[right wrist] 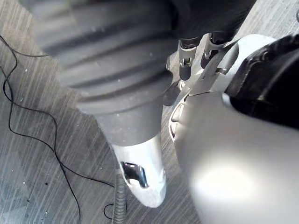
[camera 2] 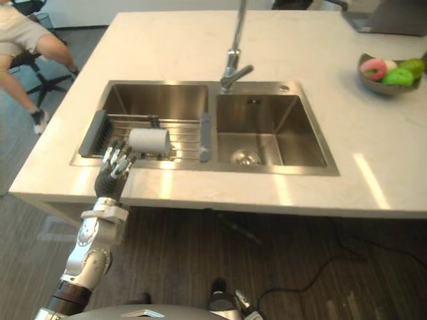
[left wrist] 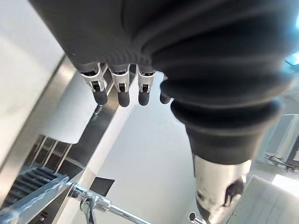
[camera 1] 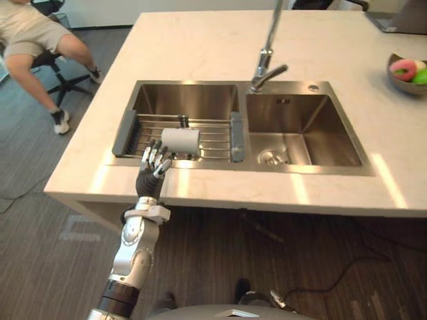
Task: Walk over to the sink, pick up the cup, carry it to the dishwasher, place the cup inside the dishwasher, then close the dishwasher door
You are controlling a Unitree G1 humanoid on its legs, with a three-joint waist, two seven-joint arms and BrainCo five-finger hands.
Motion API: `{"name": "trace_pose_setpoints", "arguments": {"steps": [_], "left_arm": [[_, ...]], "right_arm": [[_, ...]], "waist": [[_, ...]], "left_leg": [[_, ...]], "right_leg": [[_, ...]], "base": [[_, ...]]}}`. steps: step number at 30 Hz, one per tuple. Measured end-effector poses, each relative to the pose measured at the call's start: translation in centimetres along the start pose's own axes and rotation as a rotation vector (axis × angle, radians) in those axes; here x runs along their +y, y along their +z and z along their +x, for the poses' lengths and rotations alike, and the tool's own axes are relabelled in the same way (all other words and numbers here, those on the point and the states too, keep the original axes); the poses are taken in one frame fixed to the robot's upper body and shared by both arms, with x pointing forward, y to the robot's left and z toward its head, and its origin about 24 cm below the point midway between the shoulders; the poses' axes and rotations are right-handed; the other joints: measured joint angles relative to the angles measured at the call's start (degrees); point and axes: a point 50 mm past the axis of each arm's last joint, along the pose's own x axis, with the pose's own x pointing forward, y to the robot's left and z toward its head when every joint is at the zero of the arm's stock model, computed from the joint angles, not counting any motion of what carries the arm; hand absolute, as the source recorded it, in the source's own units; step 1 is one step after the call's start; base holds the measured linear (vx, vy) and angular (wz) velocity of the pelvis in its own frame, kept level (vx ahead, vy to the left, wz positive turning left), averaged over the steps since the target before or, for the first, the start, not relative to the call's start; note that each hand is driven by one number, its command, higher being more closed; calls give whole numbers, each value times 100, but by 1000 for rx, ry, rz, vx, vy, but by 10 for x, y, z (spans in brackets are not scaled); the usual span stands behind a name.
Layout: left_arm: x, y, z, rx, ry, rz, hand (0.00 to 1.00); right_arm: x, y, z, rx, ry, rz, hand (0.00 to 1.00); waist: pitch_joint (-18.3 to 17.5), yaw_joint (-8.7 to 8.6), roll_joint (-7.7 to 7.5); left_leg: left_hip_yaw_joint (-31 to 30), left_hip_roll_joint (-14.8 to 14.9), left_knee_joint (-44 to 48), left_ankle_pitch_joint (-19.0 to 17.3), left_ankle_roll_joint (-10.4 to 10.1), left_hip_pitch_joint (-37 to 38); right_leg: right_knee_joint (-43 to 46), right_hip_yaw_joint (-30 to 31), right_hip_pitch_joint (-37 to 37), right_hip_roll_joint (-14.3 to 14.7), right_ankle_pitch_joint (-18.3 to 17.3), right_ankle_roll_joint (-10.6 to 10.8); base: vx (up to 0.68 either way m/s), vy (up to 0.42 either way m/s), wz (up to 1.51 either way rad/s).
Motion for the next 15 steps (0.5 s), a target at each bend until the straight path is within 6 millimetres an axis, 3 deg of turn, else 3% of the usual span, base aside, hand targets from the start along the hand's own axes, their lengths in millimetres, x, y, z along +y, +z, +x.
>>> {"name": "trace_pose_setpoints", "arguments": {"steps": [2, 4, 5, 6, 7, 9, 10, 11, 12, 15], "left_arm": [[-3, 6, 1, -18, -33, 51, 0], [-6, 12, 1, -48, -60, 94, 0], [-10, 15, 2, -64, -73, 101, 0], [-12, 17, 2, -72, -82, 99, 0], [-17, 25, 2, -108, -99, 94, 0], [-27, 41, 2, -188, -115, 110, 0], [-34, 52, 3, -246, -107, 134, 0], [-35, 54, 3, -260, -98, 137, 0], [-34, 58, 5, -278, -80, 152, 0], [-38, 76, 15, -366, -43, 148, 0]], "right_arm": [[-2, -3, 1, 23, -15, -3, 0], [-8, -6, 0, 49, -26, -31, 0], [-12, -10, 0, 76, -36, -41, 0], [-14, -10, 0, 82, -43, -39, 0], [-17, -9, 0, 85, -47, -54, 0], [-16, -5, 1, 87, -37, -88, 0], [-18, -1, 0, 81, -30, -109, 0], [-19, 2, -1, 76, -30, -114, 0], [-21, 2, -1, 76, -32, -118, 0], [-22, 0, -1, 54, -36, -94, 0]], "waist": [[47, 42, -128], [78, 89, -138], [143, 163, -191], [146, 185, -184], [140, 197, -173], [139, 228, -161], [86, 241, -60], [52, 240, 30], [9, 190, 54], [-22, 114, 66]], "left_leg": [[123, -107, 834, 57, 88, -255], [131, -15, 1956, 216, 234, -686], [197, 89, 2487, 36, 197, -944], [227, 91, 2453, -188, 178, -975], [182, 32, 1836, -312, 126, -987], [-106, -39, 756, 27, 11, -890], [-264, -55, 267, 898, -50, -862], [-281, -46, 161, 1406, -18, -831], [-181, -60, -8, 1198, -88, -679], [-192, -303, -831, 1137, -69, -376]], "right_leg": [[477, -27, 0, -287, -367, 7], [452, -47, 245, -367, -508, -55], [308, -33, 487, -375, -500, -84], [271, -16, 565, -376, -502, -88], [173, 65, 648, -392, -479, -81], [94, 314, 581, -384, -434, -56], [13, 562, 536, -305, -371, 57], [-48, 615, 549, -252, -330, 136], [-127, 683, 596, -256, -296, 226], [-234, 679, 523, -468, -207, 449]], "base": [[69, 5, 29], [76, -50, 22], [88, 17, -7], [96, 37, -31], [57, 35, -52], [85, 117, -83], [117, 152, -85], [165, 183, -73], [152, 144, -32], [136, 160, 2]]}}
